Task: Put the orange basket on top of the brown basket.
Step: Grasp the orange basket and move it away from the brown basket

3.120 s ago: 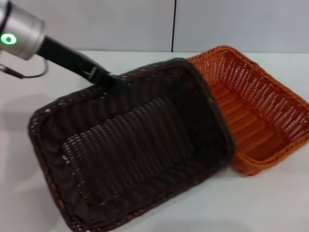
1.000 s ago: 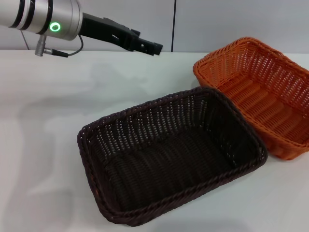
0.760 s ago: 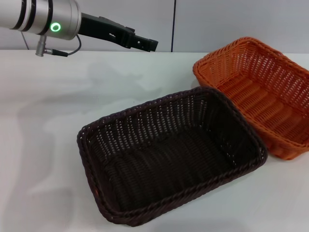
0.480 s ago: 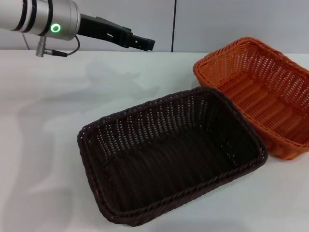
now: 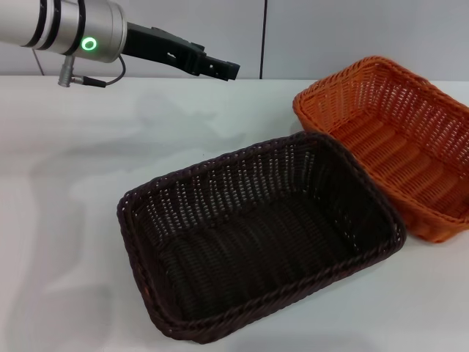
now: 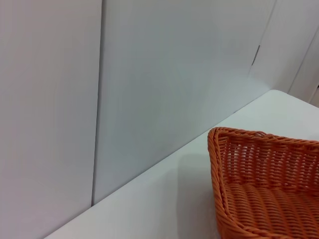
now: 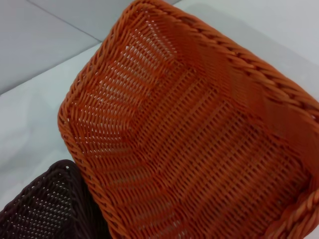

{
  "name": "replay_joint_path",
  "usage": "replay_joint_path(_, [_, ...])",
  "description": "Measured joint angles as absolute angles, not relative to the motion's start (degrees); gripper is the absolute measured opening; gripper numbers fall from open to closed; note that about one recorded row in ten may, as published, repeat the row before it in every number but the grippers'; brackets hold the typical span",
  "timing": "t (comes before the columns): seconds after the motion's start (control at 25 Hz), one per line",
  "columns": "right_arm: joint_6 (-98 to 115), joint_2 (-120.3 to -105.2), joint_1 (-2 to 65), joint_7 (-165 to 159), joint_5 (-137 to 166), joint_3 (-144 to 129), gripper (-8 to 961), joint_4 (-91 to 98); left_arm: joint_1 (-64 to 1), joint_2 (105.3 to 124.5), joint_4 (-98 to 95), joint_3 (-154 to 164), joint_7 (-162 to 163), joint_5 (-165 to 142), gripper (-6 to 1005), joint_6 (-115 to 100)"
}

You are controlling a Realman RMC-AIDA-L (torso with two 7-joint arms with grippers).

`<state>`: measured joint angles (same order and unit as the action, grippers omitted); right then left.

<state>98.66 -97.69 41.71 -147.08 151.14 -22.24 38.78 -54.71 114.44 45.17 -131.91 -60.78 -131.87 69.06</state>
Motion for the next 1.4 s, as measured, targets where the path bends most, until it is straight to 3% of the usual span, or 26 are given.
replay_joint_path(0.2, [95.91,-97.88,41.93,-147.57,151.28,-22.45,748,35.37,-54.74,114.49,44.88,-131.91,-60.96,-132.1,866,69.04])
replay_joint_path(0.64, [86.75,-99.85,41.42,-147.62,151.36,-24.66,707,34.58,-54.76,114.42,44.67,-131.93,-61.18,-132.28,865,68.59])
replay_joint_path(1.0, [82.9,-99.99,40.16,-145.49,151.17,-24.78,674,35.12,-54.77,114.54,43.34,-131.93,-61.54,-132.15,866,67.64])
replay_joint_path(1.12, [81.92,-100.01,40.16,-145.11,151.18,-24.68,495,35.16,-54.77,114.67,43.23,-131.93,-61.62,-131.93,866,67.07])
replay_joint_path(1.4, [79.49,-100.35,39.93,-144.76,151.16,-24.49,401,34.83,-54.77,114.85,42.87,-131.92,-61.65,-131.93,866,66.3])
